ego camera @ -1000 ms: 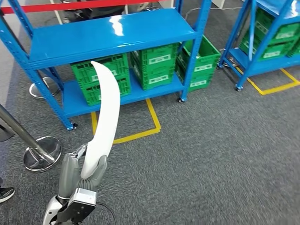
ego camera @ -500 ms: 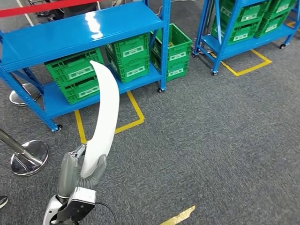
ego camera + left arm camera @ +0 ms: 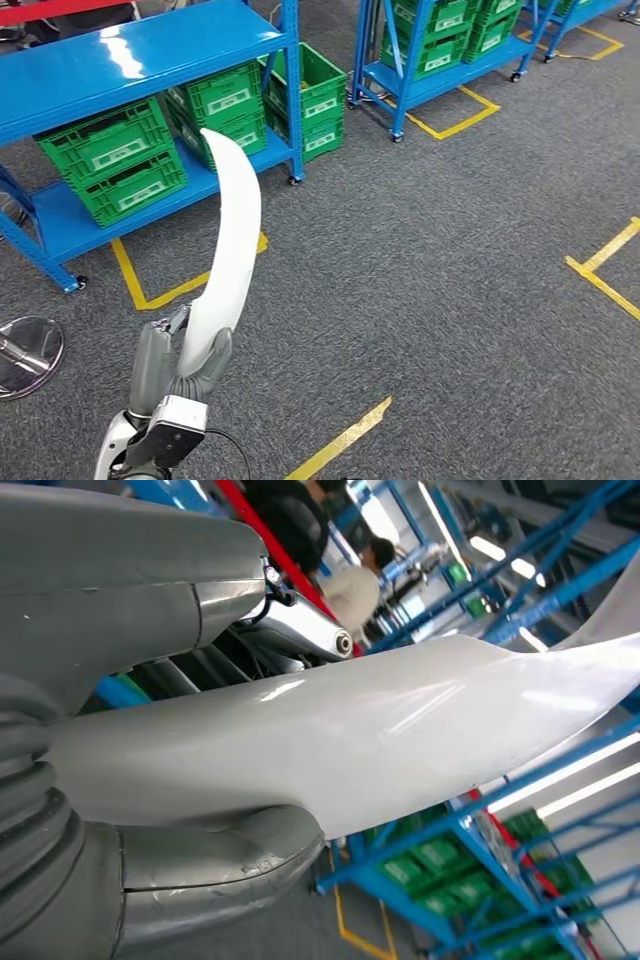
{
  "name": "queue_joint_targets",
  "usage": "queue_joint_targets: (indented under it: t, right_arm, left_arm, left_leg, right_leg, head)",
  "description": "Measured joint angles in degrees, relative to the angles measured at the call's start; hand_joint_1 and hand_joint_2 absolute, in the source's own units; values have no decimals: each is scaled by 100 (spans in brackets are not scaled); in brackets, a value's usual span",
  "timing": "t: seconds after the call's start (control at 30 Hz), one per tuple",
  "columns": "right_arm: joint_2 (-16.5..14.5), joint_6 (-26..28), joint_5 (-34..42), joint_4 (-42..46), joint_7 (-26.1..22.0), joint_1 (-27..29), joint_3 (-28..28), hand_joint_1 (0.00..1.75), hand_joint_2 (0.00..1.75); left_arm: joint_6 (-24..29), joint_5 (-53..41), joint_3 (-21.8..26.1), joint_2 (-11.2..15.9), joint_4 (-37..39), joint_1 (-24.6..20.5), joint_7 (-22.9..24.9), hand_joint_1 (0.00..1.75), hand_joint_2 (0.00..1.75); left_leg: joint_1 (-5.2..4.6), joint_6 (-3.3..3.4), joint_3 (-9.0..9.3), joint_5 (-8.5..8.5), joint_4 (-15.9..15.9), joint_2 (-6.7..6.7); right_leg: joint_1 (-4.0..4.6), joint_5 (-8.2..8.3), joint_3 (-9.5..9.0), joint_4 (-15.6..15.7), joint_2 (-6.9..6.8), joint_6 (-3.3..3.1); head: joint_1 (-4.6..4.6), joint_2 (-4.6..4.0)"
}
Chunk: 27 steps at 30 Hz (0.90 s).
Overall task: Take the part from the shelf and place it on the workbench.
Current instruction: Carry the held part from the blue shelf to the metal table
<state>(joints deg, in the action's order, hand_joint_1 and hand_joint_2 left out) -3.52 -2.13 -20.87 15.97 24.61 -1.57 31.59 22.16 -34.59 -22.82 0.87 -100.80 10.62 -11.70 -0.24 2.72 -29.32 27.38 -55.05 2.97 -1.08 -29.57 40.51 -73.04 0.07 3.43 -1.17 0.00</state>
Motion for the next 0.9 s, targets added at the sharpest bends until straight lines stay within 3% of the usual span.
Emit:
queue_joint_targets:
  t: [0.07,0.13,0.2,0.23,0.3,0.37,0.4,0.43,0.47,0.5,0.53,0.6,0.67,0.73,0.8,0.83,0.9]
  right_arm:
    - [0,16,-17,12,1,4,25,0,175]
    - [0,27,-41,31,2,-10,45,0,175]
    - [0,28,-67,39,-15,-19,61,0,175]
    - [-1,31,-78,40,-24,-12,74,0,175]
    - [-4,34,-106,42,-29,0,108,0,175]
    - [-7,36,-134,47,-9,3,146,0,175]
    - [-7,38,-148,50,-2,4,164,0,175]
    - [-7,39,-162,51,1,6,180,0,175]
    - [-7,38,-177,52,-1,11,195,0,175]
    - [-7,36,-191,53,-3,17,210,0,175]
    - [-8,33,-201,54,-2,22,224,0,175]
    - [-21,31,-210,55,-2,29,252,0,175]
    - [-33,31,-212,62,-3,25,278,0,175]
    - [-32,31,-213,69,-5,38,295,0,175]
    - [-30,31,-215,72,-3,60,302,0,175]
    - [-28,31,-217,73,12,61,305,0,175]
    - [-31,31,-219,73,41,54,309,0,175]
  left_arm:
    - [-22,40,12,-6,19,-3,-21,175,175]
    - [-43,78,31,-14,30,-14,-52,175,175]
    - [-56,100,51,-27,36,-31,-78,175,175]
    - [-61,104,59,-35,38,-42,-86,175,175]
    - [-73,112,69,-48,44,-64,-104,175,175]
    - [-96,127,86,-49,62,-74,-125,175,175]
    - [-109,138,96,-48,74,-71,-133,175,175]
    - [-125,150,107,-48,89,-70,-139,175,175]
    - [-138,159,118,-48,101,-70,-144,175,175]
    - [-149,163,127,-48,110,-71,-149,175,175]
    - [-157,165,137,-48,116,-72,-153,175,175]
    - [-161,166,155,-47,123,-78,-159,175,175]
    - [-161,166,172,-46,130,-84,-166,175,175]
    - [-161,166,189,-50,134,-102,-168,175,175]
    - [-162,166,202,-58,135,-122,-168,175,175]
    - [-162,166,208,-61,136,-122,-169,175,175]
    - [-163,166,223,-60,140,-117,-170,175,175]
  left_leg:
    - [-5,-35,-75,-41,-28,132]
    - [-23,-91,-114,-75,-60,253]
    - [-32,-156,-136,-113,-81,374]
    - [-32,-189,-147,-111,-92,411]
    - [-12,-253,-213,82,-278,228]
    - [16,-296,-424,525,-902,-103]
    - [23,-303,-561,731,-1303,-189]
    - [25,-304,-660,849,-1620,-230]
    - [25,-298,-678,841,-1750,-245]
    - [25,-284,-599,720,-1660,-258]
    - [25,-263,-432,522,-1370,-289]
    - [32,-209,-67,194,-653,-545]
    - [38,-179,76,118,-296,-758]
    - [50,-156,71,146,-203,-686]
    - [81,-111,74,144,-123,-545]
    - [94,-91,73,128,-105,-471]
    - [78,-67,65,120,-103,-319]
  right_leg:
    - [-6,231,-546,664,-181,5]
    - [37,164,-1098,1454,-398,-56]
    - [80,61,-1238,1755,-402,-145]
    - [68,64,-1227,1792,-343,-194]
    - [44,101,-1201,1847,-232,-302]
    - [42,167,-1161,1854,-130,-384]
    - [53,196,-1125,1847,-70,-406]
    - [66,220,-1091,1837,-2,-414]
    - [77,238,-1060,1823,71,-416]
    - [86,252,-1034,1803,146,-414]
    - [93,258,-1017,1780,220,-411]
    - [96,264,-958,1722,353,-395]
    - [86,298,-863,1675,481,-336]
    - [82,346,-770,1655,591,-256]
    - [92,263,-637,1517,458,-194]
    - [92,132,-514,1290,323,-163]
    - [64,-227,-157,530,89,-97]
  head:
    - [-2,0]
    - [2,0]
    - [3,0]
    - [1,0]
    - [15,0]
    - [33,0]
    - [38,0]
    - [39,0]
    - [39,0]
    - [39,0]
    - [39,0]
    - [37,0]
    - [42,0]
    - [46,0]
    - [31,0]
    - [19,0]
    - [-5,0]
